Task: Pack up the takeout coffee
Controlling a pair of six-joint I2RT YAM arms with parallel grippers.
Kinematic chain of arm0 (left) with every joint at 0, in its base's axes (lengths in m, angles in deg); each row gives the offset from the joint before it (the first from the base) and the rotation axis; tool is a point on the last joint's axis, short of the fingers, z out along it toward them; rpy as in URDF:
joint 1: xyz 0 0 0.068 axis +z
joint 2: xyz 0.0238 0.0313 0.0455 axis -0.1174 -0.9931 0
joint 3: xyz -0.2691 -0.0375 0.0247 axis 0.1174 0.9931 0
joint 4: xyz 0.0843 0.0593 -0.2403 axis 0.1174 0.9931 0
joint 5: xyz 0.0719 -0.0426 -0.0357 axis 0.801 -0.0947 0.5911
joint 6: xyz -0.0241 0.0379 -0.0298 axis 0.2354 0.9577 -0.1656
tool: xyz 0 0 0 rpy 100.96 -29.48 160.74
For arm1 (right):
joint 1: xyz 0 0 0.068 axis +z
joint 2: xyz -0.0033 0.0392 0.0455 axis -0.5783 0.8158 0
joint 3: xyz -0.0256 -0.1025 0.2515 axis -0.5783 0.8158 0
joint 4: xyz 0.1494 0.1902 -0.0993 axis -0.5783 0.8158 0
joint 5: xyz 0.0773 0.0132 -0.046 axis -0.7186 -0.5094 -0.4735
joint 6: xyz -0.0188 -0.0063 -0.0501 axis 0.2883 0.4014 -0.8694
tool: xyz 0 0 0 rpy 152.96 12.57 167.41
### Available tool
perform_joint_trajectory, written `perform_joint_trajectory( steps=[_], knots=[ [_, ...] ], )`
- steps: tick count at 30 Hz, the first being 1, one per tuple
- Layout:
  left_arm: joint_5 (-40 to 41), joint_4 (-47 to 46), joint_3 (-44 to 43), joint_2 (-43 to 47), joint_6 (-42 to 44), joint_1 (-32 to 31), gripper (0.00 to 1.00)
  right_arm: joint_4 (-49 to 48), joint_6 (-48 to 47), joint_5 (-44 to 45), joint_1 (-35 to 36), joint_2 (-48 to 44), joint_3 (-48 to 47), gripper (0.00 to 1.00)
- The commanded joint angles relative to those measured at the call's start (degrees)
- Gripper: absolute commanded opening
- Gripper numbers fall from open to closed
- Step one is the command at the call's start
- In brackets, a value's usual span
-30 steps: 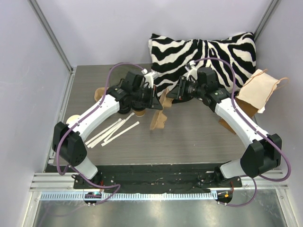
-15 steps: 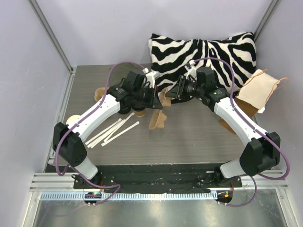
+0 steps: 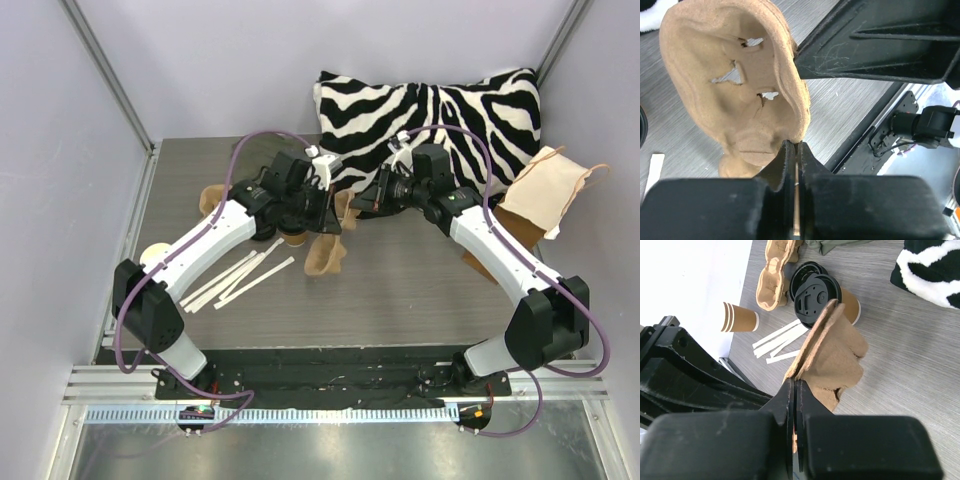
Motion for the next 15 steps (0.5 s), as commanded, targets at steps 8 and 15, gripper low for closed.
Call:
perform_joint_trajectory(
  steps=[8, 15],
  knots=[
    [-3.3, -5.0, -2.8, 2.7, 0.7, 0.2, 0.42, 0.7, -2.7, -1.8, 0.4, -1.2, 1.3, 0.01],
    [-1.1, -4.0, -4.1, 0.9, 0.6, 0.5, 0.46, 0.1, -1.9, -2.4, 0.4, -1.6, 2.8, 0.01]
  ],
)
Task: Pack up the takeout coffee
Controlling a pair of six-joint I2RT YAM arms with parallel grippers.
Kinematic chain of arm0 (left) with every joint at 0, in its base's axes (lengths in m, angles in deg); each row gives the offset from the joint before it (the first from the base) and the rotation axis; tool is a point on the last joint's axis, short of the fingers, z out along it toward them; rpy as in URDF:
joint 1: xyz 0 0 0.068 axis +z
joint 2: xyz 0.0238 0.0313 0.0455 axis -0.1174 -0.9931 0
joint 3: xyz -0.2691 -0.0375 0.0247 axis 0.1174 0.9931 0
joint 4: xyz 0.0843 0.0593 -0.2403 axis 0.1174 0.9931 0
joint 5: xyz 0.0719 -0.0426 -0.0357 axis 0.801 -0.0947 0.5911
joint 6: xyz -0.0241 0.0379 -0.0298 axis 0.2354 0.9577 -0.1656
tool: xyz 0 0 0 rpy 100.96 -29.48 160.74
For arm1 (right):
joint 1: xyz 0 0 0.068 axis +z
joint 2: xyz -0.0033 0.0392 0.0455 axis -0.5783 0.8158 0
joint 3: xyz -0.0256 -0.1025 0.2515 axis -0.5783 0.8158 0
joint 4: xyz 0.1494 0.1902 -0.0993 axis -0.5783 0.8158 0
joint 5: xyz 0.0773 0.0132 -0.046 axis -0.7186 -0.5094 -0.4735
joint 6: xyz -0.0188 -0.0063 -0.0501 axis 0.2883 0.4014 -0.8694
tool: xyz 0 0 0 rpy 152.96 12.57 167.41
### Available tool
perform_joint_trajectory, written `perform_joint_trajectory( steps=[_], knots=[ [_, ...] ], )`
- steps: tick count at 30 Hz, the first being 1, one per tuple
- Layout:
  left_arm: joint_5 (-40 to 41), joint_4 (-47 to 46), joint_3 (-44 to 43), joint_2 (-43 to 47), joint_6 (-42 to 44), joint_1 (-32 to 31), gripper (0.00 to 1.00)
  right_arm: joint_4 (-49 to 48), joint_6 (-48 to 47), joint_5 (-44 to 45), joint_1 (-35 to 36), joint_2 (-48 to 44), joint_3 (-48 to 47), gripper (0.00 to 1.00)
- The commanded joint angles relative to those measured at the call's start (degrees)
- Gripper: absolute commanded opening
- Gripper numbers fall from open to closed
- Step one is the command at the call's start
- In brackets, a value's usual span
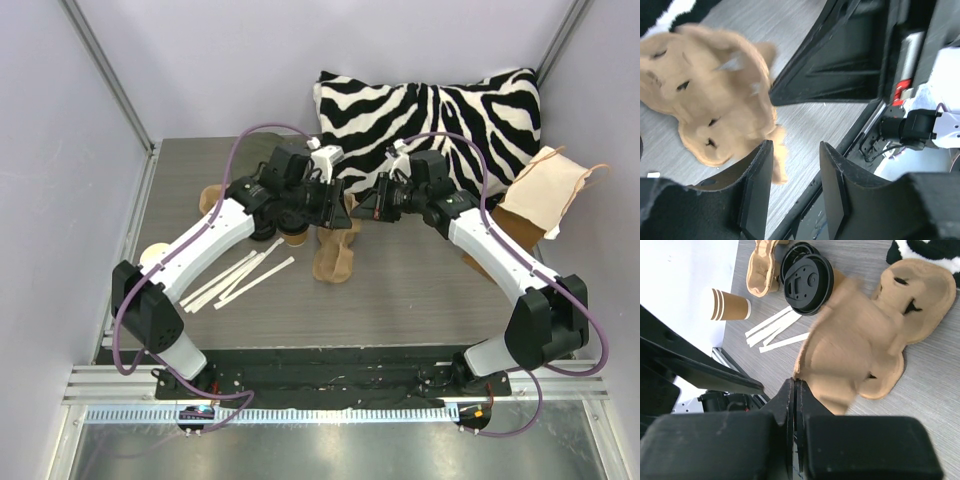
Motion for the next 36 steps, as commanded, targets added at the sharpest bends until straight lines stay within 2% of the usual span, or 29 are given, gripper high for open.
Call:
perform_joint_trajectory(
  steps=[1, 7, 9, 10, 12, 14, 17, 19, 22, 26, 33, 36],
  knots=[
    [1.0, -1.3, -2.4, 0.6, 0.4, 0.5, 0.46, -1.5, -0.2, -1.4, 0.3, -1.9, 1.4, 0.01],
    [-3.0, -1.7, 1.4, 2.8, 0.8, 1.5, 0.46, -0.4, -3.2, -1.8, 0.3, -3.8, 1.6, 0.01],
    [-6.9, -3.2, 2.9, 4.0, -1.5, 5.1, 0.51, -0.3, -4.3, -4.4, 0.1, -4.3, 1.0, 0.01],
    [-13.0, -4.1, 3.6, 4.4, -2.6, 6.9, 0.54, -0.3, -4.6, -5.7, 0.0, -4.6, 0.6, 0.01],
    [-18.0, -6.8, 5.7, 5.9, -5.6, 12.0, 0.61, -0.3, -5.3, -7.9, -0.3, -4.8, -0.3, 0.01],
    [-19.0, -6.4, 6.9, 7.4, -5.6, 14.8, 0.64, -0.2, -5.4, -8.7, -0.9, -5.0, -0.8, 0.01],
    [-14.3, -6.8, 11.3, 11.6, -4.0, 14.0, 0.66, 0.3, -5.0, -8.5, -1.5, -4.6, -2.0, 0.01],
    [-8.0, -7.0, 12.1, 13.1, -3.4, 11.2, 0.66, 0.2, -3.9, -8.5, -1.5, -4.0, -2.0, 0.01],
    [-4.1, -7.0, 12.9, 12.4, -0.1, 6.1, 0.68, -0.2, -3.1, -8.4, -1.5, -3.4, -2.2, 0.01],
    [-2.2, -6.9, 12.9, 9.3, 0.7, 2.0, 0.68, -0.8, -2.3, -8.4, -1.5, -3.4, -2.6, 0.01],
    [-0.2, -8.5, 11.8, 3.2, -0.3, 0.9, 0.69, -0.9, -1.4, -9.7, -1.5, -3.5, -2.9, 0.01],
    [-2.1, -10.2, 11.8, 1.9, -1.2, 0.9, 0.65, -1.0, -1.0, -10.2, -1.5, -3.7, -3.0, 0.01]
  ],
)
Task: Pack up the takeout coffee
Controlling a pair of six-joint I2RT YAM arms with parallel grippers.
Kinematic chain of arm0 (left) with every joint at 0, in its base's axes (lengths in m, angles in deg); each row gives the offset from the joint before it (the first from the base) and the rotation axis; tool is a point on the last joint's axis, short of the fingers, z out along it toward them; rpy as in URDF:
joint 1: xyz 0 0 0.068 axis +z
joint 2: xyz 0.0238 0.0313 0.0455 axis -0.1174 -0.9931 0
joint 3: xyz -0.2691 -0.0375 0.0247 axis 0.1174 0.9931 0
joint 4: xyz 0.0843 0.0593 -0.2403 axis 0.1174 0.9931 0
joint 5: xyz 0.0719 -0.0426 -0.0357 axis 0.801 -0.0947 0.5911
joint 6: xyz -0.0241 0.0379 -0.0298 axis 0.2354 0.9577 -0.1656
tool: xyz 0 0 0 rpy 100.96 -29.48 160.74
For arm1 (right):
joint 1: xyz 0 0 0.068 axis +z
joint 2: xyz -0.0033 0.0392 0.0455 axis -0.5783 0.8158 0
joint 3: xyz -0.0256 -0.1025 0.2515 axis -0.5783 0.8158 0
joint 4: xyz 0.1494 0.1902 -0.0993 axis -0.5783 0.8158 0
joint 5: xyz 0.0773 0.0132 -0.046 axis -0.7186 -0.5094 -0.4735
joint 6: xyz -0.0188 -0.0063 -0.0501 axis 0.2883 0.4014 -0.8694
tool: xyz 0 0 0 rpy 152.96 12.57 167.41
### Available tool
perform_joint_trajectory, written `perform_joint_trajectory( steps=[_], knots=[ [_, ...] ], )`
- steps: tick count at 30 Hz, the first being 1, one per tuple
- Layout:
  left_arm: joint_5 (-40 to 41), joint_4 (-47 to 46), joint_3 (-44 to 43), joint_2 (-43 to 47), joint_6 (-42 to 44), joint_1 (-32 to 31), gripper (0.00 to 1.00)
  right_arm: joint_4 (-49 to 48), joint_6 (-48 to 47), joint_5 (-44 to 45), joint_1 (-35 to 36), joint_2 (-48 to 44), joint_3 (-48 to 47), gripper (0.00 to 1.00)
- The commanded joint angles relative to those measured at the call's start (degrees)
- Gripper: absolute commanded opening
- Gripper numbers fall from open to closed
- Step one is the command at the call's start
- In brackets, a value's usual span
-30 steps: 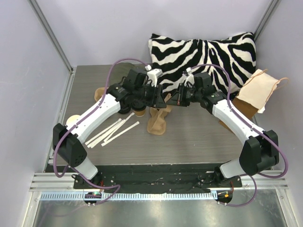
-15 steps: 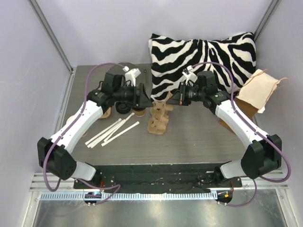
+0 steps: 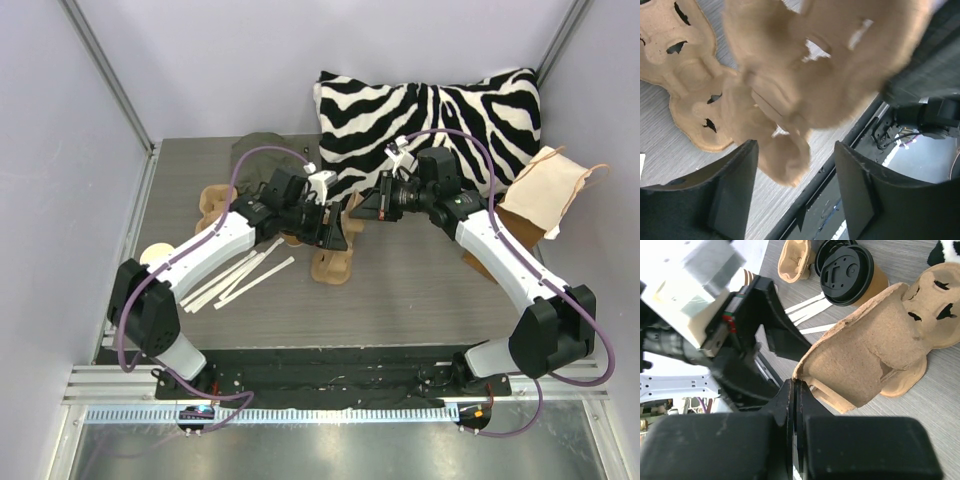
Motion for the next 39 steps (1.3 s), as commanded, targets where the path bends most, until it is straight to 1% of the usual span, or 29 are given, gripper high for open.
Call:
perform_joint_trajectory(
  steps=[1, 4, 5, 6, 7, 8, 9, 11, 12, 13, 14, 15, 16, 18, 19, 20, 21, 22, 23, 25, 26, 28, 29, 30, 31, 32, 34, 35, 39],
  knots=[
    [-1.2, -5.2, -0.7, -0.4, -0.9, 0.0, 0.62, -1.6, 1.3, -2.0, -0.1, -1.2, -2.6, 0.01],
    [-3.9, -6.8, -0.6, -0.4, -2.1, 0.0, 0.43, -1.6, 1.4, -2.0, -0.2, -1.2, -2.8, 0.01],
    [-4.4, -7.5, -0.5, -0.3, -2.2, 0.0, 0.28, -1.7, 1.3, -2.0, -0.2, -1.1, -2.9, 0.01],
    [-5.0, -7.7, -0.5, -0.1, -2.3, 0.0, 0.21, -1.8, 1.4, -2.0, -0.2, -1.1, -3.0, 0.01],
    [-5.6, -7.6, -0.5, 0.1, -2.4, 0.0, 0.07, -1.7, 1.4, -2.0, -0.2, -1.1, -3.1, 0.01],
    [-5.8, -7.3, -0.5, 0.4, -2.6, 0.0, 0.02, -1.8, 1.4, -1.9, -0.3, -1.1, -3.2, 0.01],
    [-6.3, -6.8, -0.7, 0.9, -2.9, 0.0, 0.0, -1.8, 1.4, -1.7, -0.2, -1.1, -3.6, 0.01],
    [-6.2, -4.2, -1.0, 2.7, -2.9, 0.0, 0.0, -1.6, 0.0, -2.2, -0.3, -0.9, -4.6, 0.01],
    [-5.6, -2.8, -1.7, 3.5, -2.7, 0.1, 0.0, -1.4, -0.5, -2.4, -0.4, -0.9, -5.9, 0.09],
    [-5.0, -1.4, -2.1, 4.3, -1.9, 0.3, 0.0, -1.2, -0.9, -2.5, -0.4, -0.9, -6.8, 0.2],
    [-4.5, 1.8, -2.7, 6.0, -1.5, 0.8, 0.0, -0.6, -2.0, -2.8, -0.6, -1.0, -7.6, 0.42],
    [-4.3, 3.8, -4.4, 6.8, -0.9, 1.5, 0.0, -0.3, -2.6, -2.8, -0.8, -0.7, -9.8, 0.51],
    [-2.7, 8.7, -5.7, 7.3, 0.6, 3.1, 0.0, 0.2, -3.0, -2.7, -1.0, -0.6, -11.0, 0.68],
    [-1.6, 14.6, -11.3, 7.4, 2.0, 5.9, 0.0, 1.3, -4.4, -2.2, -1.8, -0.4, -14.0, 0.81],
    [-1.4, 21.1, -13.7, 6.9, 2.8, 9.5, 0.0, 1.6, -4.7, -1.8, -2.0, -0.1, -14.9, 0.85],
    [-0.7, 24.4, -18.8, 6.4, 4.8, 11.4, 0.0, 2.2, -5.1, -1.5, -2.3, -0.1, -15.6, 0.88],
    [0.5, 27.3, -21.1, 5.3, 6.0, 13.3, 0.0, 2.3, -5.6, -0.7, -2.6, 0.1, -16.6, 0.89],
    [3.6, 32.1, -23.2, 5.2, 7.1, 17.4, 0.0, 2.6, -5.8, -0.2, -2.8, 0.2, -16.8, 0.9],
    [5.3, 34.0, -25.7, 5.2, 9.5, 19.3, 0.0, 2.8, -5.9, 0.1, -3.0, 0.1, -16.7, 0.91],
    [10.0, 39.8, -27.5, 4.7, 10.8, 23.4, 0.0, 3.1, -6.0, 1.1, -3.0, -0.1, -16.1, 0.94],
    [18.5, 41.2, -28.0, 4.5, 10.6, 24.0, 0.0, 3.1, -6.0, 1.1, -3.0, -0.2, -15.1, 0.94],
    [27.0, 44.0, -27.4, 3.9, 10.6, 24.4, 0.0, 2.9, -6.2, 1.2, -3.0, -0.3, -14.2, 0.95],
    [34.3, 44.2, -25.3, 3.9, 10.2, 24.3, 0.01, 3.0, -6.1, 1.2, -3.0, -0.3, -13.5, 0.95],
    [38.8, 44.0, -23.8, 4.0, 8.9, 24.3, 0.03, 2.9, -6.2, 1.3, -3.0, -0.3, -13.3, 0.96],
    [42.0, 44.0, -22.7, 3.1, 8.2, 24.4, 0.04, 2.5, -5.9, 1.3, -3.0, -0.2, -13.0, 0.96],
    [47.3, 44.4, -21.6, 1.9, 7.7, 24.4, 0.03, 2.3, -5.9, 1.3, -3.0, -0.2, -12.5, 0.96],
    [51.5, 44.4, -20.7, -1.5, 7.3, 24.4, 0.02, 1.8, -5.7, 1.2, -3.0, -0.2, -12.1, 0.96],
    [56.0, 44.1, -20.9, -2.5, 7.3, 24.4, 0.01, 1.9, -5.8, 1.2, -3.0, -0.3, -11.8, 0.96],
    [60.7, 44.1, -24.6, -8.9, 7.3, 24.4, 0.0, 1.8, -6.2, 1.1, -3.0, -0.4, -10.6, 0.96]
  ],
)
